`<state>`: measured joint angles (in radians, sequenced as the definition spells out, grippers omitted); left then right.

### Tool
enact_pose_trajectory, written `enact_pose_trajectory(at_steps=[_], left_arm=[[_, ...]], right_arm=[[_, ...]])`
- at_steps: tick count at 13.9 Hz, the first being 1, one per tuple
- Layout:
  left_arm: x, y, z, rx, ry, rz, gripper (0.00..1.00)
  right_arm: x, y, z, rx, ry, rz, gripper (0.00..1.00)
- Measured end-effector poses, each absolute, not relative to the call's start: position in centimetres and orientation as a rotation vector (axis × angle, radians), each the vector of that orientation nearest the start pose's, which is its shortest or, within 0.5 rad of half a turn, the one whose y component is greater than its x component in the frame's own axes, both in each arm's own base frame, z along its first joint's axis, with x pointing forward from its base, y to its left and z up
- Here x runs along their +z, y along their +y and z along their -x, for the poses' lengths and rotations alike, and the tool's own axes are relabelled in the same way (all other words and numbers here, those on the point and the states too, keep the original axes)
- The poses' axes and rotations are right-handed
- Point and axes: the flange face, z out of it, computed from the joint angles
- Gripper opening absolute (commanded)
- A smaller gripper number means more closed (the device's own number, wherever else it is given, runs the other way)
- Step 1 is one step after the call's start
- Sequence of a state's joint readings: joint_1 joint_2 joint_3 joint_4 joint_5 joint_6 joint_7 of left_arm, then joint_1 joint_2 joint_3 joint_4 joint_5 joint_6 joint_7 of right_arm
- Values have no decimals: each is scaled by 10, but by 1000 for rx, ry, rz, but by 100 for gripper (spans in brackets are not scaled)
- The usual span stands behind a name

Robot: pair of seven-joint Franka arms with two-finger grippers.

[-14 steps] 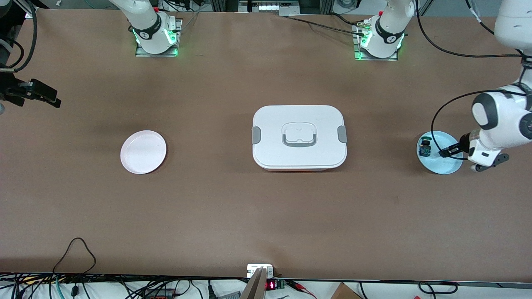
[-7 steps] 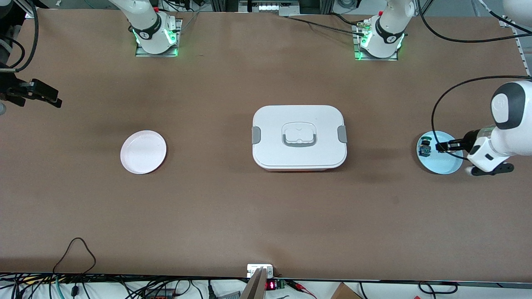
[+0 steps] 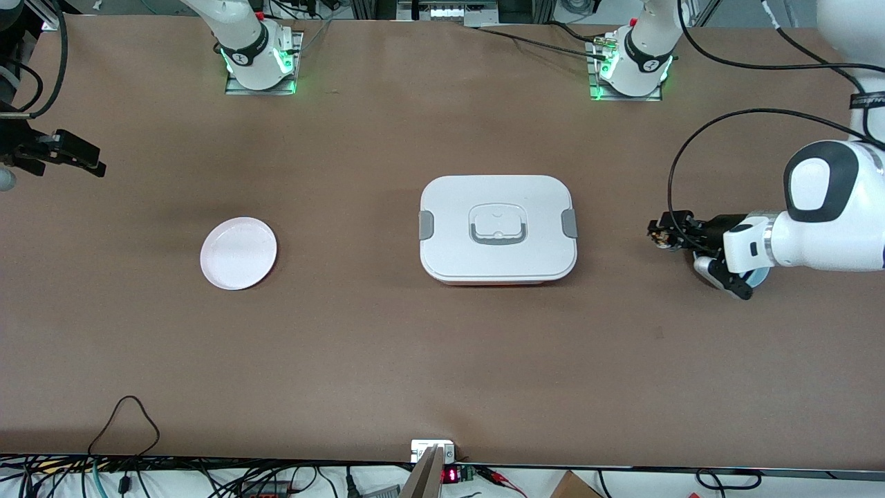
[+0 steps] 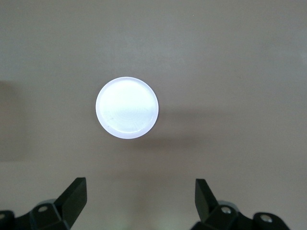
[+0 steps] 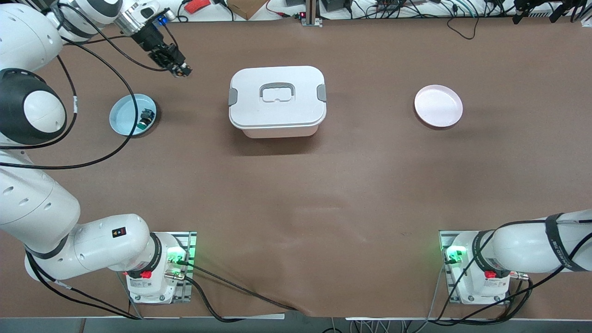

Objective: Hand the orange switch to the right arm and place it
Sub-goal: 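Lift the switch with the left gripper while the right gripper approaches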

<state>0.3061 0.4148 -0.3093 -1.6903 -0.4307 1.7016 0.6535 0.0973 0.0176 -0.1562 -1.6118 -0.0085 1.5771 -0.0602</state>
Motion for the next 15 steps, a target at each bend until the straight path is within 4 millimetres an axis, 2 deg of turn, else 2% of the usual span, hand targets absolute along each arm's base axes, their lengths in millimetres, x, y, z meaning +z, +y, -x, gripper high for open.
enact_pose_trajectory(at_steps=[2, 5, 7, 8, 11, 13, 15], left_arm=[[363, -54, -623, -86, -792, -2232, 23], [389, -105, -629, 199, -911, -1931, 23], [412, -151, -634, 419, -975, -1774, 20], [424, -182, -633, 525, -1007, -1711, 19], [441, -264, -620, 691, -1032, -1636, 16], [445, -308, -607, 773, -995, -1571, 13], [445, -341, -595, 858, -963, -1525, 12]], right_arm=[[597, -21, -557, 79, -3, 3038, 100], [600, 7, -556, 101, 4, 2759, 100], [595, 28, -562, 128, 8, 2565, 100], [589, 40, -567, 148, 13, 2465, 100], [562, 78, -577, 218, 60, 2162, 100], [533, 97, -578, 274, 137, 1956, 100], [505, 116, -574, 321, 183, 1843, 100]])
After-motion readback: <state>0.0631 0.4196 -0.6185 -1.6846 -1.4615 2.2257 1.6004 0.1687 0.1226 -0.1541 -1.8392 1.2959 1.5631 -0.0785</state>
